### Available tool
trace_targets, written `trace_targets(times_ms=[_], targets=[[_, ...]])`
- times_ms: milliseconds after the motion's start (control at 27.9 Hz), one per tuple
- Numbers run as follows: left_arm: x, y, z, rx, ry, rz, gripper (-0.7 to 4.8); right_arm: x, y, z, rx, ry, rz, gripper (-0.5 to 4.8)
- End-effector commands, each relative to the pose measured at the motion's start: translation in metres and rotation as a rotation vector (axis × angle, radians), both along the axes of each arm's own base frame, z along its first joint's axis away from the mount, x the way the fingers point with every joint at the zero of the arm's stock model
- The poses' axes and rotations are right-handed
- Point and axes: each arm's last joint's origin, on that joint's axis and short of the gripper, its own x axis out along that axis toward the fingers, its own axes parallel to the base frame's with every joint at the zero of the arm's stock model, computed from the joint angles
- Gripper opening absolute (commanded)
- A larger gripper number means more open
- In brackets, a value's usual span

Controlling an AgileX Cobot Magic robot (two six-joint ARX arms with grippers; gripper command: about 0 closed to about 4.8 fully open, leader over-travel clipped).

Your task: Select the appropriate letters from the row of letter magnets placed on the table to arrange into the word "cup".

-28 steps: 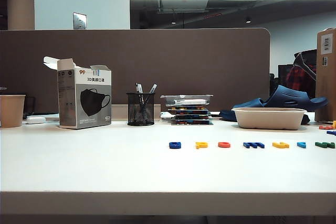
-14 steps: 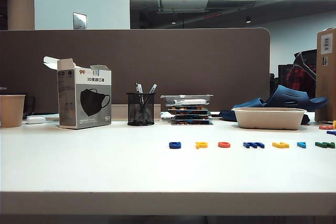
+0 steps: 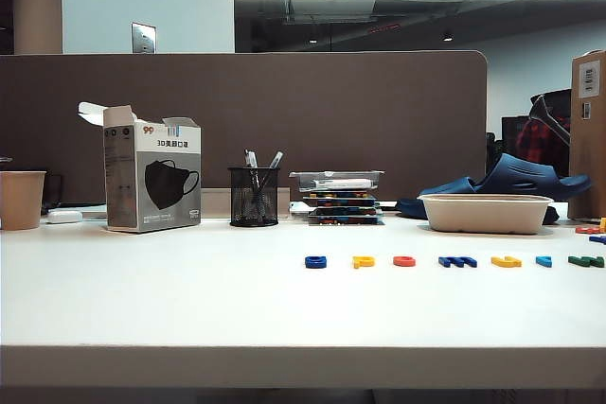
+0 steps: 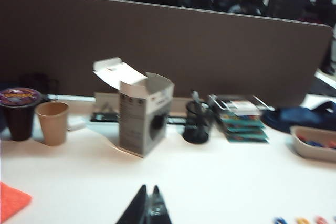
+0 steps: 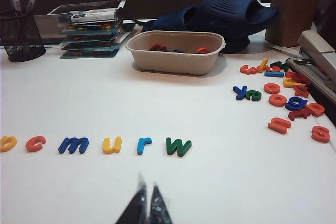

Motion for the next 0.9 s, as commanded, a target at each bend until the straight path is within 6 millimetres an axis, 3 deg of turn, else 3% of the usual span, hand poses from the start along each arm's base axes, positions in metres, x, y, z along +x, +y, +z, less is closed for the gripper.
trace_targets(times_ms=[36,467,682,897], targets=[[-0.006,-0.002,0.022,0.006,0.037,-0.069,-0.05,0.000,0.000,0.000,-0.004,-0.020,0.003,0.13],[-0.007,-0.005,0.124,-0.015,0.353,-0.180,-0.05,0.000,0.000,0.000,-0.004,-0.020,0.003,0.13],[-0.002,-0.010,0.178,-0.193,0.502,-0.326,-0.05,0.000,0.000,0.000,-0.004,-0.019,0.003,0.13],[0.006,-0.016,0.195,-0.265,0.574,-0.447,-0.05,0.000,0.000,0.000,-0.005,-0.020,-0.001,0.13]])
